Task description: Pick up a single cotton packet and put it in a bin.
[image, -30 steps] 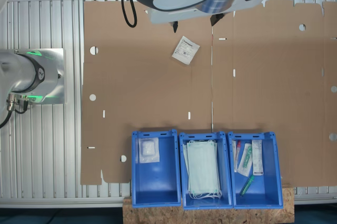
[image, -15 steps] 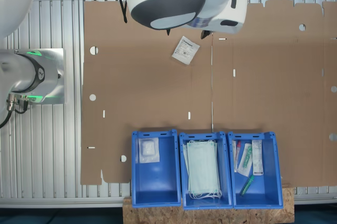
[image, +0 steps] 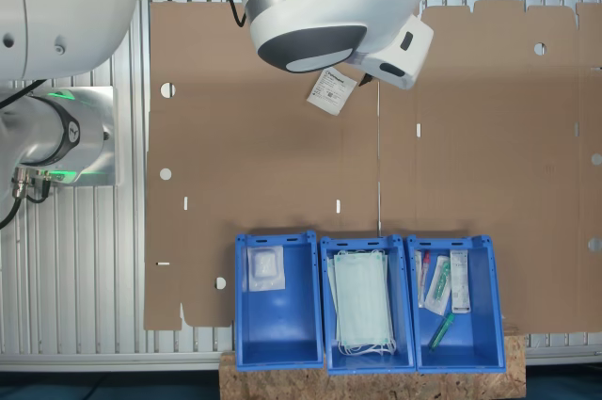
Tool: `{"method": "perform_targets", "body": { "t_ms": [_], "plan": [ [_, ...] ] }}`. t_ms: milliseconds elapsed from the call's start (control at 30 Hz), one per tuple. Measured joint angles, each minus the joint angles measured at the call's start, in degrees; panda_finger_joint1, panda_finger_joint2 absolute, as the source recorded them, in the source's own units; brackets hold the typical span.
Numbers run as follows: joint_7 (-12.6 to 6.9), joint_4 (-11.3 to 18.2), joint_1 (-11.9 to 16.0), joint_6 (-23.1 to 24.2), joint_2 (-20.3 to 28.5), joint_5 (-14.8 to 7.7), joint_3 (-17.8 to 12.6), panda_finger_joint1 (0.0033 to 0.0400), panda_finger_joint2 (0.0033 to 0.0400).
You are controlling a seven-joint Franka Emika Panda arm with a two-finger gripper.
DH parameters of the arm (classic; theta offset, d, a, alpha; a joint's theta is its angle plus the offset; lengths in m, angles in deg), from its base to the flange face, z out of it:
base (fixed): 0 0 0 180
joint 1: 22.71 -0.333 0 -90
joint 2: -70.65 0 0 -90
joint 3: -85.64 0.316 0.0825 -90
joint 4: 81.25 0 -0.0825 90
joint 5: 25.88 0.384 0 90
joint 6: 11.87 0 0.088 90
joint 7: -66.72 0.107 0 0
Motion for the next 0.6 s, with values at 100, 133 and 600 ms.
{"method": "perform_targets", "body": {
  "t_ms": [100,133,600],
  "plan": [
    [1.77,0.1,0.0,1.8,-1.4,0.0,-0.1,0.04,0.04],
    [2.59,0.1,0.0,2.7,-2.1,0.0,-0.1,0.04,0.04],
    [12.52,0.2,0.0,12.7,-11.4,0.0,-0.2,0.04,0.04]
  ]
}}
